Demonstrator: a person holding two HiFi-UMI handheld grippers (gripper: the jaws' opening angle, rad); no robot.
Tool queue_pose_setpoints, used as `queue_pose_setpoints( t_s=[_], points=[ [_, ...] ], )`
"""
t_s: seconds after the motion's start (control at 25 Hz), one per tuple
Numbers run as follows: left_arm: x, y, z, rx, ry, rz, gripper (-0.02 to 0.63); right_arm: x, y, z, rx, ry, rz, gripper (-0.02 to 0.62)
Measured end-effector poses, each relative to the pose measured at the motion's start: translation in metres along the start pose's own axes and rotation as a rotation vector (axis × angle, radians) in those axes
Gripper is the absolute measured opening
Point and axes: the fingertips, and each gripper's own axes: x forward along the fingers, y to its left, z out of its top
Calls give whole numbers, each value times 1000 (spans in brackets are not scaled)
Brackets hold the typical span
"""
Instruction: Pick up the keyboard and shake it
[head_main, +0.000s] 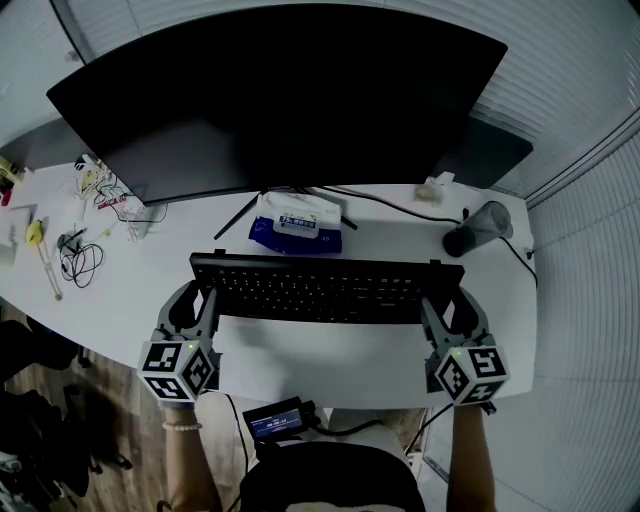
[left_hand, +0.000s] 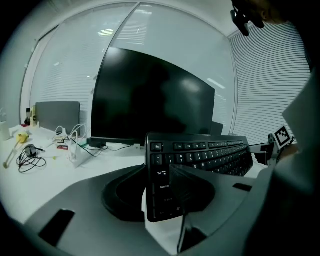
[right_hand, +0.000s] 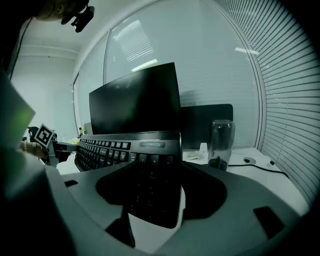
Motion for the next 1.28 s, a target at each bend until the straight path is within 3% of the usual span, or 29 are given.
queue_pose_setpoints(
  t_s=[0.72,1.28],
  points=[
    [36,9,-79,-60,264,16,148,33,-17,-87,118,275,9,282],
    [51,16,-87,-60,298,17,149,52,-21,-111,199,361,10,282]
  ],
)
